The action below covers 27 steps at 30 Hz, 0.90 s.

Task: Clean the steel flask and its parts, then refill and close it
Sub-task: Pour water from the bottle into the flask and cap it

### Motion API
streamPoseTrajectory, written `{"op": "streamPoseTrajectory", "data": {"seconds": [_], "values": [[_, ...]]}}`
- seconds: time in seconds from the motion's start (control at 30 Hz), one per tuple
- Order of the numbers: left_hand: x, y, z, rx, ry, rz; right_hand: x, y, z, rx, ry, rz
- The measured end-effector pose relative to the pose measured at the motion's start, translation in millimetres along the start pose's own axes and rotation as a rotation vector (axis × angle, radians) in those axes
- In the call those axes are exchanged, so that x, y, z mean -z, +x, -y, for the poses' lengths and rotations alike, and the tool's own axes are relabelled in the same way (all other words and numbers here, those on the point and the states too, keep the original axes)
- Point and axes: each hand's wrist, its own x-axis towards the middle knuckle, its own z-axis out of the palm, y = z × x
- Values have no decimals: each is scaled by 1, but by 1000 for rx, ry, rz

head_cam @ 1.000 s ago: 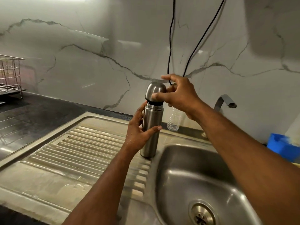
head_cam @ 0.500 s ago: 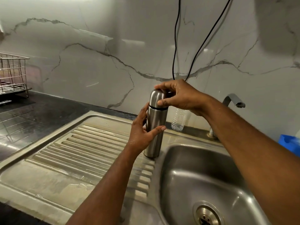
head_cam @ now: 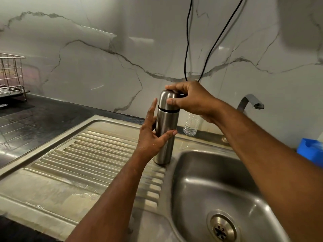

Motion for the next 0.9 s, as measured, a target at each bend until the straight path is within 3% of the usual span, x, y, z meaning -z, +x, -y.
{"op": "streamPoseTrajectory", "data": {"seconds": [0.2,0.37,0.43,0.5,0.6,0.67,0.8,0.9], "values": [[1,0,-1,-3,-10,-18,-11,3,20,8,-181,-134],[0,-1,-1,-1,14,-46,-29,-1,15,33,-451,-392],[2,-1,0,3,14,-33,-33,0,15,50,-505,-421],[4,0,-1,17,20,-9,-22,1,15,20,-399,-335],[5,-1,-4,26,12,14,1,2,6,-118,71,18],[6,-2,-4,20,9,14,0,5,-9,-115,247,108],[3,-1,-2,29,38,-12,-14,2,-13,-52,178,-76],[0,-1,0,15,77,-39,-38,-7,-7,-25,-120,-391]]}}
